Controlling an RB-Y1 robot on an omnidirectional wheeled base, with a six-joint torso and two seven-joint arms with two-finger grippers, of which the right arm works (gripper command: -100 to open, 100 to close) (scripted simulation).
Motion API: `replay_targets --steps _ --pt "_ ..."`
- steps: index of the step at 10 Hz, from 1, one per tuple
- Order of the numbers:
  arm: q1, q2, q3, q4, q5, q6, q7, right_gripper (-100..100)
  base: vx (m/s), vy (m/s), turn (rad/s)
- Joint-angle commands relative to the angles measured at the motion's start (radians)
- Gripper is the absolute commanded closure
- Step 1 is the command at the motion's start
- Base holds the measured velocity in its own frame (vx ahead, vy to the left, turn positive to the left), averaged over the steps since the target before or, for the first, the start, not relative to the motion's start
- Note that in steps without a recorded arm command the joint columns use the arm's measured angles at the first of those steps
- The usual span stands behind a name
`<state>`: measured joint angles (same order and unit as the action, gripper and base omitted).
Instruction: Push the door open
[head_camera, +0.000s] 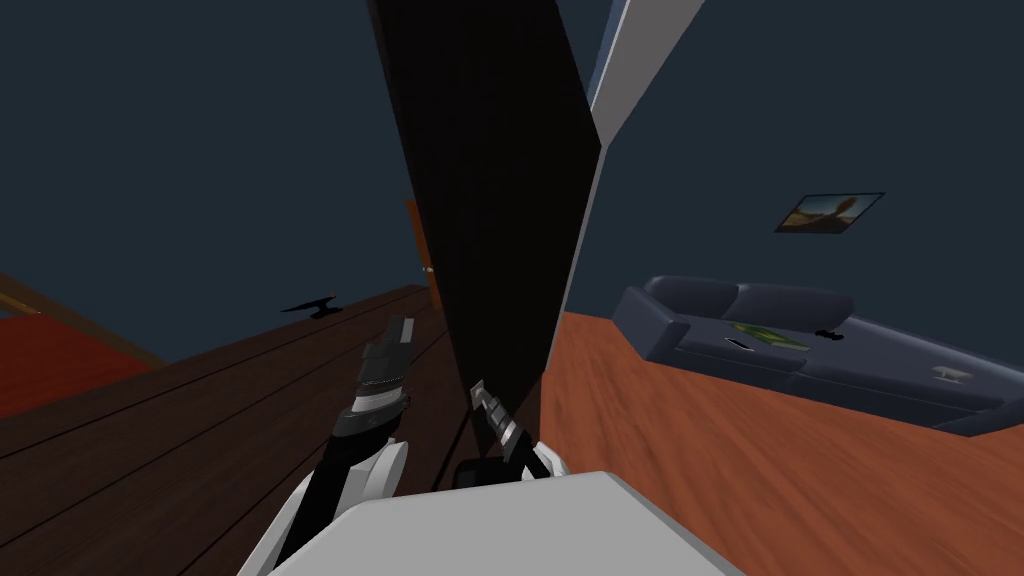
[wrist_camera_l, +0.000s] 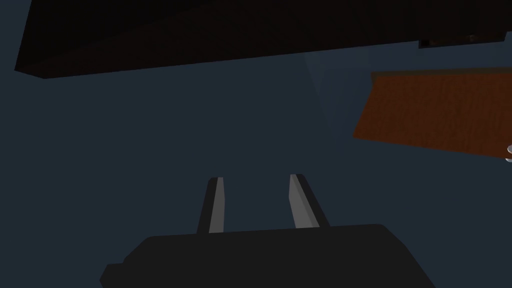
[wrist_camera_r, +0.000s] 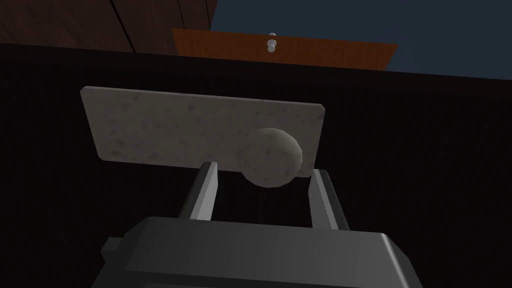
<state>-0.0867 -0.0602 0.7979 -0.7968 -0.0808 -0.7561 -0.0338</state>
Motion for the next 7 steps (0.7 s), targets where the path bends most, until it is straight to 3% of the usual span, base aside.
replay_targets --steps 1,5,6,7 --pt "0.001 -0.001 0.0 0.0 0.0 0.0 0.0 100 -0.023 -0.022 0.0" --pt "0.001 -0.001 0.0 0.0 0.0 0.0 0.0 100 -0.011 -0.01 0.001" --pt "0.004 -0.009 -0.009 -0.004 -0.004 0.002 0.002 -100 -0.136 -0.038 -0.116" --pt "0.006 -0.008 -0.013 -0.006 -0.006 0.003 0.003 -100 -0.225 -0.107 -0.105"
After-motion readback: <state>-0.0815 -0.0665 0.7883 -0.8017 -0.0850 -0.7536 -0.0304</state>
